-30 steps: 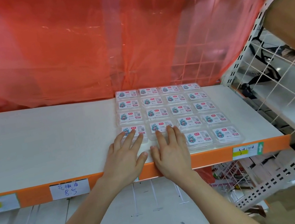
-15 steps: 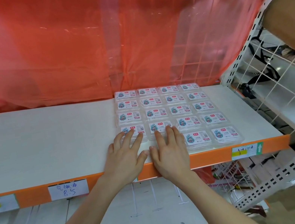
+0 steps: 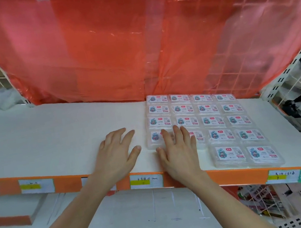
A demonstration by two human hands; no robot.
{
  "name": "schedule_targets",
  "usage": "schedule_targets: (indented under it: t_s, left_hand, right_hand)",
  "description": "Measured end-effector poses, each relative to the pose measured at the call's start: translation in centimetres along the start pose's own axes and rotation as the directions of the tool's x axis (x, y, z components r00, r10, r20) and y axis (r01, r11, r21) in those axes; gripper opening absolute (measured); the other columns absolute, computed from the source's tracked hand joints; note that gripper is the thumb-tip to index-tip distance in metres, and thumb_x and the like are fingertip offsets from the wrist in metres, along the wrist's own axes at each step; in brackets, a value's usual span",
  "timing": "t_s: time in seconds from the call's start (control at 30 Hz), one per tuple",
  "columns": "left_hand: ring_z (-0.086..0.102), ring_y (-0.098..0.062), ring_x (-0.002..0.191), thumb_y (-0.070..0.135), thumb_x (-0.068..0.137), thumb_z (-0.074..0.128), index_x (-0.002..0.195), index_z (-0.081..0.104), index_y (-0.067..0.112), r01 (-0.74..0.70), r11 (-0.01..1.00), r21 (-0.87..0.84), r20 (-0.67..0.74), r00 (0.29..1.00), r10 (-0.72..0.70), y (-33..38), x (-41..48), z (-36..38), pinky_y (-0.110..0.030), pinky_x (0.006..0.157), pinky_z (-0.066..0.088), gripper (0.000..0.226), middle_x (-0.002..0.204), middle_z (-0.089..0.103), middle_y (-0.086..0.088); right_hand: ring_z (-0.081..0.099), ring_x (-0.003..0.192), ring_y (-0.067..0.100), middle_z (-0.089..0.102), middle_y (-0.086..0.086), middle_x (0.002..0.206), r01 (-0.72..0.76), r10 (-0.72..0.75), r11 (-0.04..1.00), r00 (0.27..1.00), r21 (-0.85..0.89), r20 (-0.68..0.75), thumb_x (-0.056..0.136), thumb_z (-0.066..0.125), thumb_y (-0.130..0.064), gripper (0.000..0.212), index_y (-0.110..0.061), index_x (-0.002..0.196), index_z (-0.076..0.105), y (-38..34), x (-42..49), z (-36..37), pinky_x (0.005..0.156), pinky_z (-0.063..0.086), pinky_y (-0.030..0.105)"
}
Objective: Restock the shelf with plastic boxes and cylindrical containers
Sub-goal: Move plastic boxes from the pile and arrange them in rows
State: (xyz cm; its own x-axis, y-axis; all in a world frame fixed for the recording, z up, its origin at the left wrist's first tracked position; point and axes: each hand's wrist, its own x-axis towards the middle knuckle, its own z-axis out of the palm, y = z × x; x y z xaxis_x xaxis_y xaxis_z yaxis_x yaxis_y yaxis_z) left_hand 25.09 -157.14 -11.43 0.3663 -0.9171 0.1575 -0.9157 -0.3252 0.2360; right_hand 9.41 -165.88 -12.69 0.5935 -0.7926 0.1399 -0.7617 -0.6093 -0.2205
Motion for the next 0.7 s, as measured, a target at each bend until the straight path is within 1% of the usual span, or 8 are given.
schedule_targets:
  t_s: [0.13, 0.2, 0.43, 0.53, 0.6, 0.67, 0.7]
  left_hand:
    - [0.023, -0.020, 0.136, 0.064, 0.066, -0.005, 0.143, 0.029, 0.025, 0.153, 0.985, 0.082, -0.005, 0.988, -0.153, -4.5, -1.9, -2.0, -0.035, 0.105, 0.025, 0.093, 0.149, 0.028, -0.002]
    - [0.023, -0.019, 0.135, 0.064, 0.061, -0.007, 0.143, 0.030, 0.025, 0.238, 0.966, 0.098, -0.026, 0.971, -0.236, -7.3, -3.2, -3.0, -0.035, 0.104, 0.025, 0.098, 0.149, 0.029, -0.001]
    - [0.028, -0.021, 0.133, 0.065, 0.062, -0.002, 0.140, 0.038, 0.022, 0.431, 0.898, 0.088, -0.120, 0.899, -0.420, -18.6, -8.7, -7.3, -0.037, 0.104, 0.027, 0.098, 0.145, 0.035, -0.004]
    - [0.026, -0.021, 0.134, 0.066, 0.061, -0.001, 0.140, 0.037, 0.023, 0.481, 0.874, 0.070, -0.134, 0.873, -0.469, -23.2, -11.1, -9.3, -0.036, 0.104, 0.027, 0.098, 0.145, 0.034, -0.003]
    - [0.029, -0.022, 0.132, 0.065, 0.062, 0.000, 0.140, 0.037, 0.021, 0.493, 0.867, 0.071, -0.151, 0.865, -0.479, -26.4, -12.5, -10.4, -0.035, 0.102, 0.029, 0.097, 0.144, 0.036, -0.005]
    - [0.030, -0.022, 0.132, 0.065, 0.068, 0.003, 0.140, 0.036, 0.020, 0.502, 0.861, 0.083, -0.153, 0.860, -0.487, -29.4, -13.8, -11.5, -0.035, 0.102, 0.029, 0.092, 0.144, 0.036, -0.006]
    - [0.029, -0.022, 0.132, 0.065, 0.074, 0.009, 0.141, 0.035, 0.020, 0.509, 0.856, 0.090, -0.151, 0.857, -0.493, -30.9, -14.5, -12.0, -0.034, 0.103, 0.028, 0.084, 0.145, 0.035, -0.005]
  right_hand:
    - [0.010, 0.140, 0.027, 0.017, 0.010, 0.153, 0.117, -0.117, 0.993, 0.992, 0.007, 0.036, 0.095, 0.032, -0.043, 0.054, -0.022, 0.145, 0.023, -4.8, 1.8, 0.6, 0.110, 0.013, 0.049]
    - [0.012, 0.140, 0.026, 0.018, 0.009, 0.152, 0.184, -0.184, 0.983, 0.981, 0.013, 0.055, 0.096, 0.031, -0.043, 0.054, -0.022, 0.144, 0.024, -7.8, 2.5, 1.1, 0.110, 0.015, 0.048]
    - [0.015, 0.138, 0.024, 0.021, 0.007, 0.151, 0.384, -0.386, 0.922, 0.915, 0.036, 0.115, 0.096, 0.031, -0.043, 0.054, -0.021, 0.145, 0.023, -21.0, 4.2, 3.2, 0.109, 0.017, 0.044]
    - [0.021, 0.136, 0.024, 0.026, 0.007, 0.148, 0.438, -0.442, 0.897, 0.890, 0.057, 0.113, 0.096, 0.032, -0.041, 0.052, -0.020, 0.144, 0.025, -27.0, 4.3, 4.4, 0.106, 0.023, 0.041]
    - [0.023, 0.134, 0.025, 0.028, 0.008, 0.146, 0.459, -0.465, 0.885, 0.878, 0.072, 0.112, 0.096, 0.032, -0.040, 0.051, -0.020, 0.142, 0.028, -31.1, 4.2, 5.4, 0.104, 0.025, 0.040]
    - [0.026, 0.132, 0.026, 0.031, 0.008, 0.145, 0.475, -0.482, 0.876, 0.868, 0.085, 0.119, 0.096, 0.033, -0.041, 0.049, -0.020, 0.140, 0.031, -34.8, 4.1, 6.2, 0.102, 0.027, 0.040]
    - [0.027, 0.131, 0.026, 0.032, 0.008, 0.143, 0.482, -0.491, 0.871, 0.863, 0.091, 0.123, 0.096, 0.034, -0.041, 0.049, -0.020, 0.139, 0.032, -36.6, 4.0, 6.7, 0.102, 0.027, 0.040]
